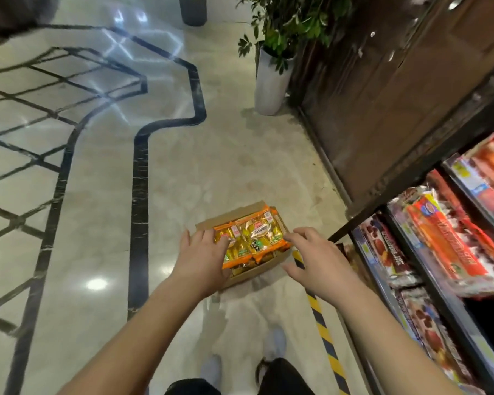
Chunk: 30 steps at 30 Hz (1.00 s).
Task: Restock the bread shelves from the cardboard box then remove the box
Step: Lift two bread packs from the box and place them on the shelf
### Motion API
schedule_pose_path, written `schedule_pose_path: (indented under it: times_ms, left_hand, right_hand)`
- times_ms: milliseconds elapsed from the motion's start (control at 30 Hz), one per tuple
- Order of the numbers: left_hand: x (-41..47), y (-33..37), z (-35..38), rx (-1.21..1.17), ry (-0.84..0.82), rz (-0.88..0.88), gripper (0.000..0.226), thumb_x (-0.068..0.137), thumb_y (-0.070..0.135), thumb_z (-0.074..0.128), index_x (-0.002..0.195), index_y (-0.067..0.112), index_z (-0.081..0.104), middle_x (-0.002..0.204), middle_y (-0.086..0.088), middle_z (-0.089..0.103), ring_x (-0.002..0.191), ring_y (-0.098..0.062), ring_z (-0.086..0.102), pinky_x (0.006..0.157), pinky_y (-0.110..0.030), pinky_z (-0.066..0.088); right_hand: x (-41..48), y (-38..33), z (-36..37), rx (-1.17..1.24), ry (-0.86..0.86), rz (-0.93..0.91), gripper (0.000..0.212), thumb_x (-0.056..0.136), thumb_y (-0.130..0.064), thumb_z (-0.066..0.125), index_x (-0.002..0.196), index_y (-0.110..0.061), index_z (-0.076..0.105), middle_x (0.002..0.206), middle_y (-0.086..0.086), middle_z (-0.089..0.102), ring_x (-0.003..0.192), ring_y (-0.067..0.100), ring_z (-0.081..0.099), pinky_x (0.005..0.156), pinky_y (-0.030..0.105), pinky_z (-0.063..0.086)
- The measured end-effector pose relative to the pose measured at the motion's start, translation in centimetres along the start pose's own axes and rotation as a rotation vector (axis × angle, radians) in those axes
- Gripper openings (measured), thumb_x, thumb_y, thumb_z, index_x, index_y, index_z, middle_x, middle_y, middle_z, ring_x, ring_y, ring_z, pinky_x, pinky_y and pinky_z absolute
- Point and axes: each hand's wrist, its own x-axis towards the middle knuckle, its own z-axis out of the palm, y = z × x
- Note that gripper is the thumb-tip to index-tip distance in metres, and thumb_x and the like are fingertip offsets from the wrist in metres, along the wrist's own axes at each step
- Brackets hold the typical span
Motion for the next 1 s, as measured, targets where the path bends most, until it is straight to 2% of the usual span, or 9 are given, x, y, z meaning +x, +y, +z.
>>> schedule_pose_path:
  times_ms: [233, 333, 500, 633, 867, 1000]
  left_hand:
    - [8.1, 0.0, 0.9, -0.006, -0.073, -0.105, 0.064, 0.095, 0.056, 0.058, 0.15, 0.03, 0.04, 0.157, -0.006, 0.037, 0.147, -0.03, 0.031, 0.125, -0.055, 0.015]
    - [11.8, 0.5, 1.3, -0.027, -0.127, -0.172, 0.067, 0.096, 0.056, 0.056, 0.154, 0.029, 0.035, 0.16, -0.007, 0.033, 0.148, -0.031, 0.03, 0.125, -0.055, 0.016]
    - [17.8, 0.5, 1.8, -0.121, -0.199, -0.279, 0.068, 0.096, 0.056, 0.057, 0.155, 0.03, 0.034, 0.163, -0.007, 0.03, 0.148, -0.03, 0.032, 0.123, -0.048, 0.024]
    - [21.2, 0.2, 3.1, -0.153, -0.26, -0.327, 0.067, 0.097, 0.055, 0.057, 0.153, 0.028, 0.035, 0.159, -0.008, 0.034, 0.146, -0.031, 0.034, 0.12, -0.047, 0.029]
    - [27.8, -1.9, 10.6, -0.23, -0.337, -0.367, 0.067, 0.096, 0.057, 0.057, 0.153, 0.029, 0.036, 0.159, -0.006, 0.035, 0.146, -0.029, 0.035, 0.118, -0.046, 0.032]
    - [31.4, -3.6, 17.4, -0.338, -0.362, -0.41, 0.066, 0.096, 0.054, 0.06, 0.153, 0.029, 0.037, 0.159, -0.004, 0.037, 0.143, -0.028, 0.039, 0.116, -0.045, 0.038]
  right_hand:
    - [10.3, 4.2, 1.4, -0.051, -0.076, -0.101, 0.06, 0.094, -0.043, 0.064, 0.15, -0.03, 0.045, 0.151, -0.002, 0.043, 0.137, 0.02, 0.044, 0.111, 0.04, 0.039]
    - [14.8, 6.5, 2.0, -0.045, -0.129, -0.141, 0.06, 0.095, -0.041, 0.064, 0.151, -0.031, 0.043, 0.155, -0.001, 0.04, 0.141, 0.02, 0.04, 0.114, 0.039, 0.036]
    - [21.2, 10.3, 3.0, -0.068, -0.207, -0.174, 0.057, 0.097, -0.041, 0.06, 0.151, -0.032, 0.043, 0.155, -0.002, 0.039, 0.14, 0.018, 0.04, 0.114, 0.038, 0.035]
    - [25.3, 12.1, 4.1, -0.069, -0.265, -0.191, 0.057, 0.097, -0.041, 0.06, 0.151, -0.031, 0.043, 0.157, -0.002, 0.038, 0.142, 0.019, 0.038, 0.115, 0.038, 0.034]
    - [33.3, 15.1, 10.4, -0.032, -0.377, -0.172, 0.057, 0.1, -0.041, 0.057, 0.153, -0.029, 0.039, 0.16, -0.002, 0.033, 0.148, 0.019, 0.032, 0.12, 0.039, 0.028]
    - [37.8, 17.5, 16.1, -0.012, -0.423, -0.117, 0.059, 0.098, -0.041, 0.06, 0.152, -0.028, 0.042, 0.157, -0.003, 0.037, 0.145, 0.018, 0.036, 0.119, 0.04, 0.031]
